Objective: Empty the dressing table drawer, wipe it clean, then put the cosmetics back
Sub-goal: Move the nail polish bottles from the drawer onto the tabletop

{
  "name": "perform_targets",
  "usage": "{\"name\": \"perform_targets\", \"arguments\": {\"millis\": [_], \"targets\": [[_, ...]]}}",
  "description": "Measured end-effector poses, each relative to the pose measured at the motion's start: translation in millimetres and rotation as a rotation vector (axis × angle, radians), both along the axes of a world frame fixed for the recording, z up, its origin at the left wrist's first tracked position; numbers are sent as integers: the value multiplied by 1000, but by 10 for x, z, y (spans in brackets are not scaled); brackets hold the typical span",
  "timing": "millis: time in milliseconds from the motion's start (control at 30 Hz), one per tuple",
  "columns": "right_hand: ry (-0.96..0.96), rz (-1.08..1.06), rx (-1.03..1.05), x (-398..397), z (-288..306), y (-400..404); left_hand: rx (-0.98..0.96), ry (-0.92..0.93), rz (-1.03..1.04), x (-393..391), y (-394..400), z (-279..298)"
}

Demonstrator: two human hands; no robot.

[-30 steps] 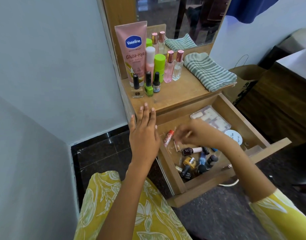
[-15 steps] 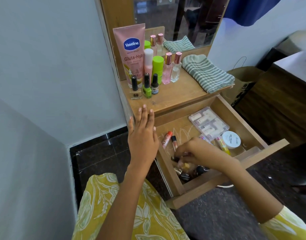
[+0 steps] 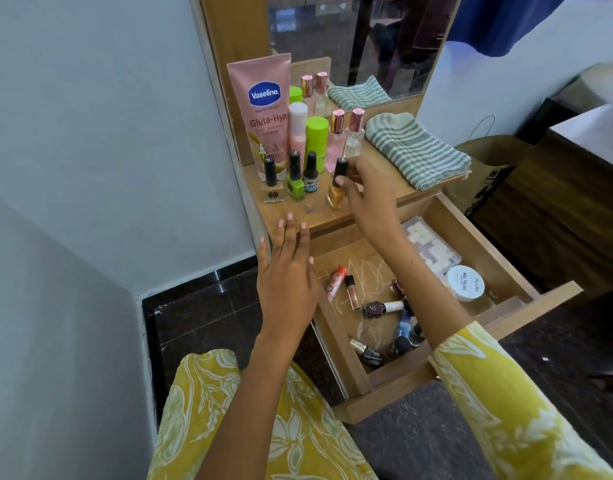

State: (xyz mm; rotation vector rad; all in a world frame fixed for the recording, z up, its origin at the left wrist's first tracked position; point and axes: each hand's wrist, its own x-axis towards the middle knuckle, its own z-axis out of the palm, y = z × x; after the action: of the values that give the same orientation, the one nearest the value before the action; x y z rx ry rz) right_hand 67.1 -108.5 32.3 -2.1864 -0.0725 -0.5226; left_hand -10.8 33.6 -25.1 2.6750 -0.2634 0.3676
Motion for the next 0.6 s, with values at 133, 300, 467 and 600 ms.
{"name": "perform_targets", "arguments": {"millis": [133, 300, 467, 600], "targets": [[-26, -48, -22, 244, -23, 57, 5, -6, -2, 3, 4, -5], [-75, -38, -21, 337, -68, 114, 2, -10, 2, 5, 0, -13], [-65, -60, 114, 215, -119, 29, 6, -11, -2, 10, 7, -21], [-100, 14, 25, -188, -160, -144, 14, 1, -6, 18, 18, -38]]}}
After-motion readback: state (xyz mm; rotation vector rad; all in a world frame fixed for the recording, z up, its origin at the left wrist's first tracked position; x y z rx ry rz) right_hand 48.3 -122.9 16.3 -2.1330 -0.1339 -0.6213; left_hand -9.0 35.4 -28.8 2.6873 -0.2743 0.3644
